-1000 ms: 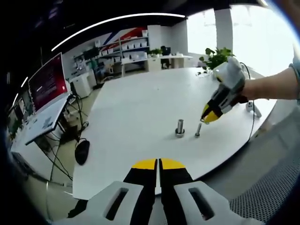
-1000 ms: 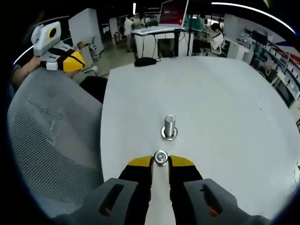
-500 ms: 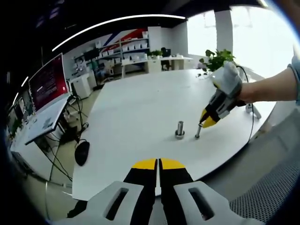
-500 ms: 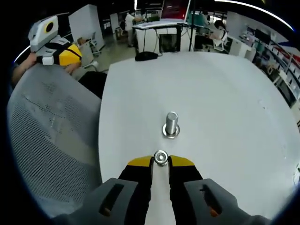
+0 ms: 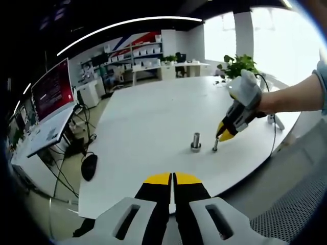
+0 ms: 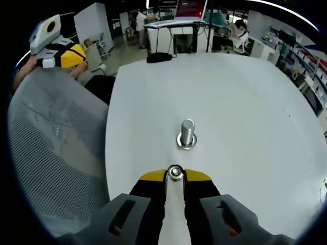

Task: Place the washer onto the threaded stud by aligning its center hole with the stud, sliding it down to the base, and recovering from edge contact or off-axis alignment until the washer reaches the visible bottom stop.

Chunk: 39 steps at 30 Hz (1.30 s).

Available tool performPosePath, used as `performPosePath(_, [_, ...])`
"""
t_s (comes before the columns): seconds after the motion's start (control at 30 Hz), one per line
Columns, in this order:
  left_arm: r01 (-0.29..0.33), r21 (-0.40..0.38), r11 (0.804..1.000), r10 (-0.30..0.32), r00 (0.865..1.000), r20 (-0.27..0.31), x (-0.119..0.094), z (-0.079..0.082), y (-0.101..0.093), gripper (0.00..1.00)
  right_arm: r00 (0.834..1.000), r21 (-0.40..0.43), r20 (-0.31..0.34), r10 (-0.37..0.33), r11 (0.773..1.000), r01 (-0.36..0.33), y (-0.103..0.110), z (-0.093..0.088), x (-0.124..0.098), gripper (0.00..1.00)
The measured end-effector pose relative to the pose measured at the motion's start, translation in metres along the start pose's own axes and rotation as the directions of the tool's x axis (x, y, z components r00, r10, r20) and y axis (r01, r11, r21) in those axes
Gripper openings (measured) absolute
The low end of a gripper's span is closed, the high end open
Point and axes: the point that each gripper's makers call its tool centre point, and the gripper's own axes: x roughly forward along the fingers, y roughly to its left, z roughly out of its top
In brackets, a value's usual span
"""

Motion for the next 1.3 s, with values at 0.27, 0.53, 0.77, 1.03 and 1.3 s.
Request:
performPosePath(0.27, [0.001, -0.001, 1.0, -0.001, 1.0, 0.003, 0.0, 0.0, 0.0, 0.0, 0.999, -0.066, -0.047, -0.008, 0.998, 0.004, -0.001, 0.001, -0.001, 0.13])
performPosePath(0.53, [0.002, -0.002, 1.0, -0.002, 1.0, 0.007, 0.0, 0.001, 0.0, 0.0, 0.993, -0.126, -0.12, -0.001, 0.992, -0.014, -0.001, 0.005, -0.002, 0.13])
performPosePath(0.77, [0.003, -0.001, 1.0, -0.003, 1.0, 0.008, 0.0, 0.001, 0.0, 0.0, 0.975, -0.225, -0.223, 0.002, 0.973, -0.053, 0.001, 0.002, 0.002, 0.13])
performPosePath(1.03, [0.003, -0.004, 1.0, -0.003, 1.0, 0.01, 0.0, 0.002, 0.0, 0.0, 0.958, -0.26, -0.287, 0.008, 0.962, -0.086, -0.001, -0.001, 0.014, 0.13])
performPosePath(1.3, [0.0, -0.012, 1.0, 0.0, 1.0, 0.009, 0.0, 0.001, 0.002, 0.0, 0.94, -0.267, -0.34, 0.007, 0.958, -0.104, -0.003, -0.013, 0.03, 0.13])
